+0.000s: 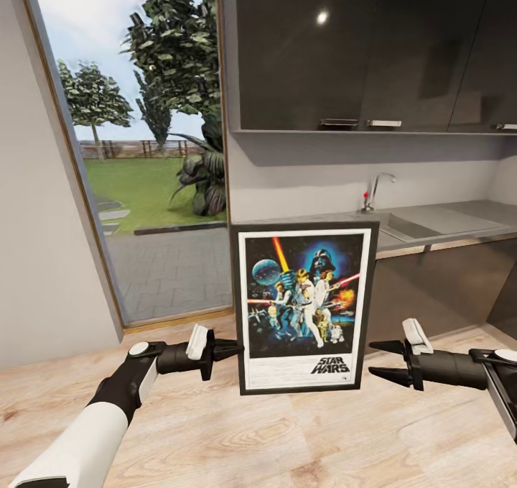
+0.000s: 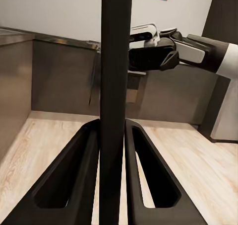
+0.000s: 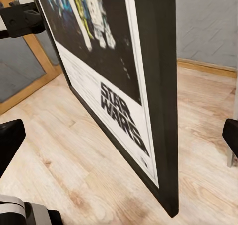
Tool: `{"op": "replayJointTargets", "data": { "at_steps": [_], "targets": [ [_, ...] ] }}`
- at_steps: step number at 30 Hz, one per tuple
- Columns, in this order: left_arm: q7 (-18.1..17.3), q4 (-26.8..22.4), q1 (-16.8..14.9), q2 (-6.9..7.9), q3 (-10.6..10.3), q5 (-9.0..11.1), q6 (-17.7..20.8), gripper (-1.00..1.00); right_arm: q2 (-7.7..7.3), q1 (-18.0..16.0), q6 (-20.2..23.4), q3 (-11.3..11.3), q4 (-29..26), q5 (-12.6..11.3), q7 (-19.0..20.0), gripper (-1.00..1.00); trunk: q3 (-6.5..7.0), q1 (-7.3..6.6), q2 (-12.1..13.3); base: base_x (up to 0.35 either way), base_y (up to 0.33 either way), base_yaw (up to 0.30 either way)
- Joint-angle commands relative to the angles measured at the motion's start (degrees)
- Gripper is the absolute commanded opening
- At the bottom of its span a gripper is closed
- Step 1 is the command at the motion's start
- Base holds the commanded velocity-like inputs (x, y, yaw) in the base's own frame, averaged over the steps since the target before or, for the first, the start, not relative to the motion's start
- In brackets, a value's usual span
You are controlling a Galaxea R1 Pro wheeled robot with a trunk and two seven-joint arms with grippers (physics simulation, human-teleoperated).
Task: Pick up the poster from the kitchen countertop and hang it on one of the wall nails in the kitchen.
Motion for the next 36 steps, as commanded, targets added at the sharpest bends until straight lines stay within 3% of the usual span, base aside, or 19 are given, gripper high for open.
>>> {"op": "replayJointTargets", "data": {
  "at_steps": [1,24,31,36],
  "targets": [
    [-0.1,0.0,0.0,0.00,0.0,0.1,-0.7,-1.00,0.03,0.0,0.6,0.0,0.0,0.0,0.2,1.00,-0.06,0.00,0.0,0.000,0.000,0.000],
    [-0.1,0.0,0.0,-0.02,-0.3,0.2,-0.7,-1.00,0.16,0.0,-0.6,0.0,0.1,0.0,0.2,1.00,-0.06,0.00,0.0,0.000,0.000,0.000],
    [-0.1,0.0,0.0,-0.75,-0.2,0.2,-0.7,-1.00,0.22,0.0,-1.2,0.1,0.1,0.0,0.2,1.00,-0.06,0.00,0.0,0.000,0.000,0.000],
    [-0.1,0.0,0.0,-0.88,-0.2,0.2,-0.7,-1.00,0.26,0.0,-1.2,1.8,0.1,0.0,0.2,1.00,-0.06,0.00,0.0,0.000,0.000,0.000]
  ]
}}
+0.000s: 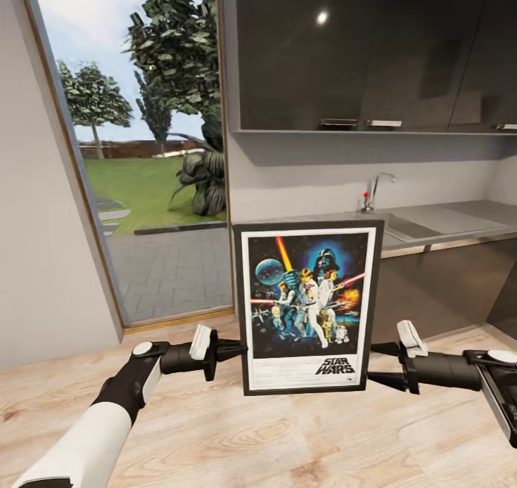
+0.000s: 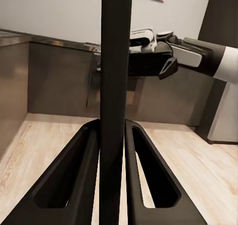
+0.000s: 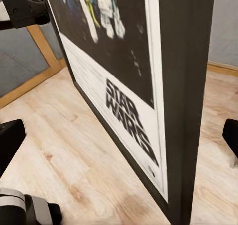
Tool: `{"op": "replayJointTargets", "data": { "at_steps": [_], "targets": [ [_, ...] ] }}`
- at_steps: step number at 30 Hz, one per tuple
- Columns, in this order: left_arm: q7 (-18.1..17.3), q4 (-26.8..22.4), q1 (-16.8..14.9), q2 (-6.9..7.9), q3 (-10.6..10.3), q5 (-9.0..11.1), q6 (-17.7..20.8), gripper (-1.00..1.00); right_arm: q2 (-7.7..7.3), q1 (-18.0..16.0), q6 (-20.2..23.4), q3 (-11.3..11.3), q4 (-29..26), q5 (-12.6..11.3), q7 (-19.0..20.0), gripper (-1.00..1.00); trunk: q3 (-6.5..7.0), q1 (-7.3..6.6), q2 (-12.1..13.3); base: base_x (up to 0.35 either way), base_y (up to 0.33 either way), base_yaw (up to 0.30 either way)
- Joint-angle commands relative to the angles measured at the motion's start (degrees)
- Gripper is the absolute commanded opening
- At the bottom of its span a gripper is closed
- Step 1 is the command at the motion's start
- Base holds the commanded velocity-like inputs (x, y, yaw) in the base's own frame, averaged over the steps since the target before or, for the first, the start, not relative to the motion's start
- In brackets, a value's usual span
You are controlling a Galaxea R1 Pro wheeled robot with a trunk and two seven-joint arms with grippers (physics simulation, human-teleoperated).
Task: Pick up the poster from the kitchen countertop and hang it on one of the wall nails in the kitchen.
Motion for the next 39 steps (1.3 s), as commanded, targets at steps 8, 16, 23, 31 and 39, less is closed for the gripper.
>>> {"op": "replayJointTargets", "data": {
  "at_steps": [8,16,23,31,39],
  "targets": [
    [-0.1,0.1,0.0,-0.20,0.1,0.0,-0.7,-1.00,0.00,0.0,0.6,0.9,0.0,-0.1,0.2,1.00,-0.06,0.00,0.0,0.000,0.000,0.000],
    [-0.1,0.1,0.0,-0.21,0.2,0.0,-0.7,-1.00,-0.06,0.0,0.6,0.9,0.0,-0.1,0.2,1.00,-0.06,0.00,0.0,0.000,0.000,0.000],
    [-0.1,0.0,0.0,-0.21,0.2,0.0,-0.7,-1.00,-0.05,0.0,0.5,0.9,0.0,-0.2,0.2,1.00,-0.06,0.00,0.0,0.000,0.000,0.000],
    [-0.1,0.0,0.0,-0.21,0.2,0.0,-0.7,-1.00,-0.08,0.0,0.5,0.9,0.0,-0.3,0.2,-1.00,-0.06,0.00,0.0,0.000,0.000,0.000],
    [-0.1,0.0,0.0,-0.21,0.2,0.0,-0.7,-1.00,-0.09,0.0,0.5,0.9,0.0,-0.6,0.2,-1.00,-0.06,0.00,0.0,0.000,0.000,0.000]
  ]
}}
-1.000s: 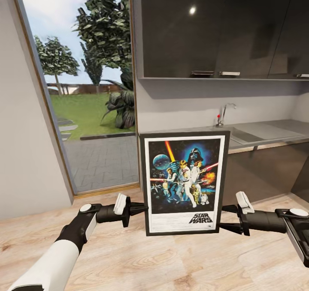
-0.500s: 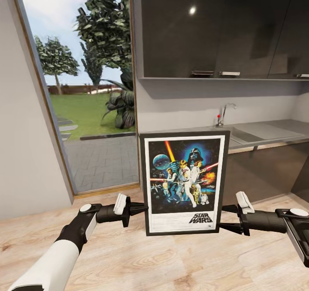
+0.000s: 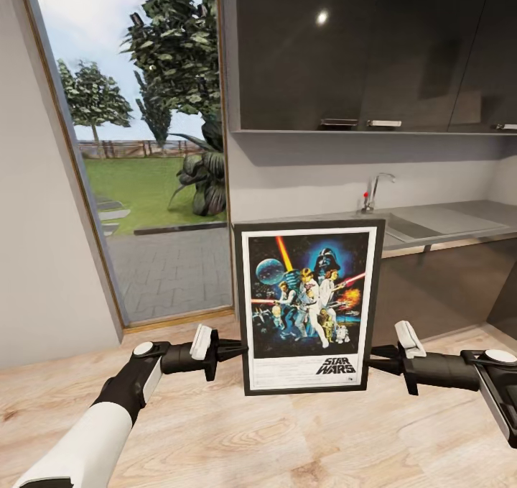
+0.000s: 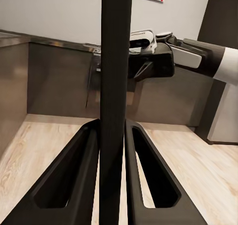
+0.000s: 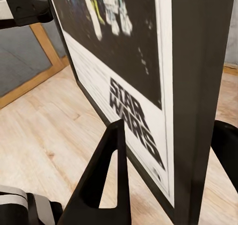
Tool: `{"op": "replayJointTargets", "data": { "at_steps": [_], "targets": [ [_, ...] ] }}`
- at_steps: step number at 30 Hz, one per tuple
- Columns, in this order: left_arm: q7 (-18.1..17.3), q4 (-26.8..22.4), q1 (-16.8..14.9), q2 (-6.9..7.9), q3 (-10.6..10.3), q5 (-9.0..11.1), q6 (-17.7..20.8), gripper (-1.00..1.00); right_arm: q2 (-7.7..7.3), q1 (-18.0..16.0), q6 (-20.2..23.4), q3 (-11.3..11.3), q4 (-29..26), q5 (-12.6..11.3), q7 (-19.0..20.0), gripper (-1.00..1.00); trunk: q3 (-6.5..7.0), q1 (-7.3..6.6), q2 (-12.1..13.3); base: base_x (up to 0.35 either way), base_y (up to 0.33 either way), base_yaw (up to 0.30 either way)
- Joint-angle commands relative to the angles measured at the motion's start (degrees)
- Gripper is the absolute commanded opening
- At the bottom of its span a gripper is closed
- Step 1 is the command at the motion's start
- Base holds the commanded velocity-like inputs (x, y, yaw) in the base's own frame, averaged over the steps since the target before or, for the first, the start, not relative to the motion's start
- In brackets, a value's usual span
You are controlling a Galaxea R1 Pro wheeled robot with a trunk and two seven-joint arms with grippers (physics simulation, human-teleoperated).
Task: Pick up the poster from the kitchen countertop and hang it on one of the wall nails in the kitchen.
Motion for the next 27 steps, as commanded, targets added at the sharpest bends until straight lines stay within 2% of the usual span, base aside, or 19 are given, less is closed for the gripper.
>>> {"op": "replayJointTargets", "data": {
  "at_steps": [1,16,17,27],
  "targets": [
    [-0.1,0.0,0.0,-0.05,0.2,0.0,-0.7,-1.00,-0.01,0.0,0.6,0.0,0.0,-0.1,0.2,-1.00,-0.06,0.00,0.0,0.000,0.000,0.000],
    [-0.1,0.0,0.0,0.04,0.2,0.0,-0.7,-1.00,-0.01,0.0,0.6,0.0,0.0,-0.1,0.2,-1.00,-0.06,0.00,0.0,0.000,0.000,0.000],
    [-0.1,0.0,0.0,0.04,0.2,0.0,-0.7,1.00,-0.01,0.0,0.6,-0.1,0.0,-0.1,0.2,-1.00,-0.06,0.00,0.0,0.000,0.000,0.000],
    [-0.1,-0.2,0.0,0.36,0.3,0.0,-0.7,1.00,0.01,0.0,0.6,-0.1,0.0,-0.1,0.2,-1.00,-0.06,0.00,0.0,0.000,0.000,0.000]
  ]
}}
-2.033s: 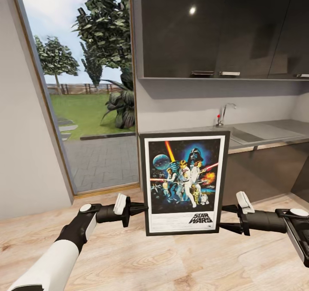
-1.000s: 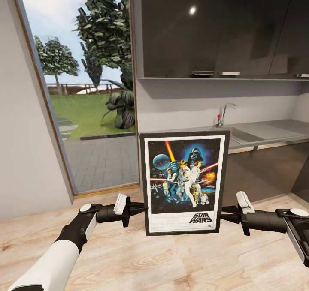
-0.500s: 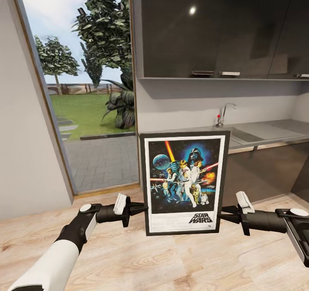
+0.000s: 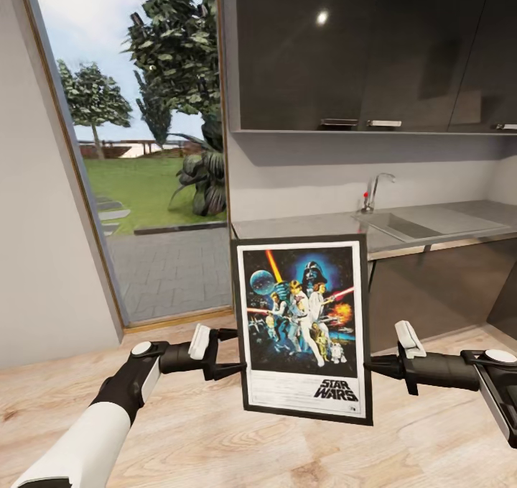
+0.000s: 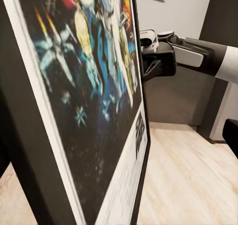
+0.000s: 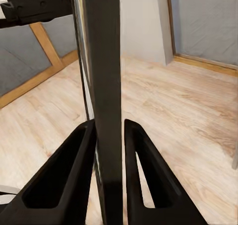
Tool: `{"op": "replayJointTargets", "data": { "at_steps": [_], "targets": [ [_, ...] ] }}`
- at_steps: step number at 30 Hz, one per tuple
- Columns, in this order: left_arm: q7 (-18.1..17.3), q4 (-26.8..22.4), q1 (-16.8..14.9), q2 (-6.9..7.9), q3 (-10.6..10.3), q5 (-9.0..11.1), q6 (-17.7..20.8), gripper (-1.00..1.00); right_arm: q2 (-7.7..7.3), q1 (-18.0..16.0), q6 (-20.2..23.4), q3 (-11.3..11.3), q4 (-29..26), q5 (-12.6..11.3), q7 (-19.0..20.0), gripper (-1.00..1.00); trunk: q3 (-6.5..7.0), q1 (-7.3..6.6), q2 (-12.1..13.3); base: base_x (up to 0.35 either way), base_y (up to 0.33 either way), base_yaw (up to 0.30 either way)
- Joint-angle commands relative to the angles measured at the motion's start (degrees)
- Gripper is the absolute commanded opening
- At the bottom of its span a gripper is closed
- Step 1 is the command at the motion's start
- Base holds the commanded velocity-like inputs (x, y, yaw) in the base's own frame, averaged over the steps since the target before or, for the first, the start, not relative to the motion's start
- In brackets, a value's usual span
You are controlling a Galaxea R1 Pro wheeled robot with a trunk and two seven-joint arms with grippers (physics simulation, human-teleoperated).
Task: Pick up the poster from the kitchen countertop and hang it on one of the wall nails in the kitchen.
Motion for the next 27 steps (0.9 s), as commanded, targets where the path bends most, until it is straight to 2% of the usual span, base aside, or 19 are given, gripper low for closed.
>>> {"op": "replayJointTargets", "data": {
  "at_steps": [1,15,21,23,24,27],
  "targets": [
    [-0.1,0.0,0.0,0.01,0.0,0.1,-0.6,1.00,-0.01,0.0,0.9,0.0,0.0,-0.1,0.2,-1.00,-0.06,0.00,0.0,0.000,0.000,0.000],
    [-0.1,0.1,0.0,0.34,0.3,0.2,-0.5,1.00,-0.02,0.0,0.9,-0.1,0.0,-0.1,0.1,-1.00,-0.06,0.00,0.0,0.000,0.000,0.000],
    [-0.1,0.0,0.0,3.13,0.4,0.3,-0.4,1.00,-0.02,0.0,0.9,-0.3,0.0,-0.1,0.1,-1.00,-0.06,0.00,0.0,0.000,0.000,0.000],
    [-0.1,0.1,0.0,4.72,0.4,0.3,-0.4,1.00,-0.02,0.0,0.9,-0.3,0.0,-0.1,0.1,-1.00,-0.06,0.00,0.0,0.000,0.000,0.000],
    [-0.1,0.1,0.0,6.09,0.4,0.3,-0.4,1.00,-0.02,0.0,0.9,-0.3,0.0,-0.1,0.1,-1.00,-0.06,0.00,0.0,0.000,0.000,0.000],
    [-0.1,0.1,0.0,6.97,0.4,0.4,-0.3,1.00,-0.02,0.0,0.9,-0.4,0.0,-0.1,0.1,-1.00,-0.06,0.00,0.0,0.000,0.000,0.000]
  ]
}}
